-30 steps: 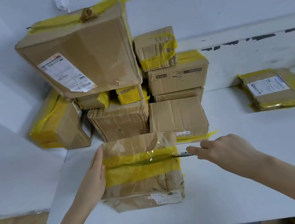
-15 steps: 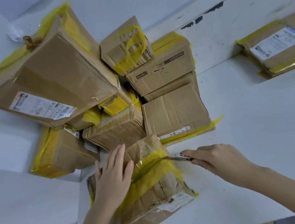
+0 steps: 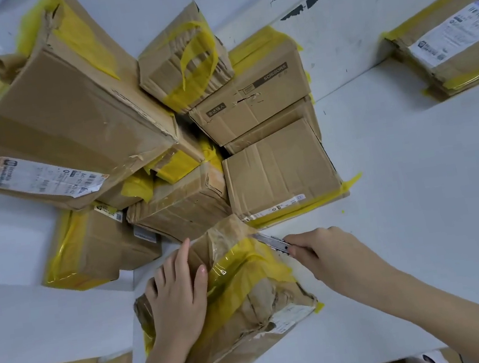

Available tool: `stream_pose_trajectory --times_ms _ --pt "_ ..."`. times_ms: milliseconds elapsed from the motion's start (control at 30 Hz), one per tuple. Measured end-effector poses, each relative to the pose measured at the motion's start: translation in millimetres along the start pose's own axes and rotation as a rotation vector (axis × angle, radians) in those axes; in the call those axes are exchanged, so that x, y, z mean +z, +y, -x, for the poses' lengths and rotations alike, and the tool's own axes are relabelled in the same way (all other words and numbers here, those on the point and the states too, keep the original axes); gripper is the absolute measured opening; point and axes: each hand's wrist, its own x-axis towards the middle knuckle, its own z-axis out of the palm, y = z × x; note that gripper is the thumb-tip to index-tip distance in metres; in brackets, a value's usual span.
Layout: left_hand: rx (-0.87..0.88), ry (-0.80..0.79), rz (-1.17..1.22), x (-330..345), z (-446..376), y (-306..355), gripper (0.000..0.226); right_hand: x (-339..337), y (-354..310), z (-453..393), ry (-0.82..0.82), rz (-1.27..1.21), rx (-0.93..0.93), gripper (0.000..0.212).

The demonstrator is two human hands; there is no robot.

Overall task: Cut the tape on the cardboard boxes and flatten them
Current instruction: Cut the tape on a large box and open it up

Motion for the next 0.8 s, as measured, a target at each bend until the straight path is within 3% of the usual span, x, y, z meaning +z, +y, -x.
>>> stream_pose_trajectory --times_ms 367,800 --pt "-0.014 -0.02 -0.085 4.1 -2.3 -2.6 0.083 8.4 -7.5 9.8 -0.019 0.03 -0.023 0.024" --pt "0.002 -0.023 -0.137 6.8 -3.0 -1.8 0.08 17.1 6.6 36.5 -0.053 0.182 -0.042 0.024"
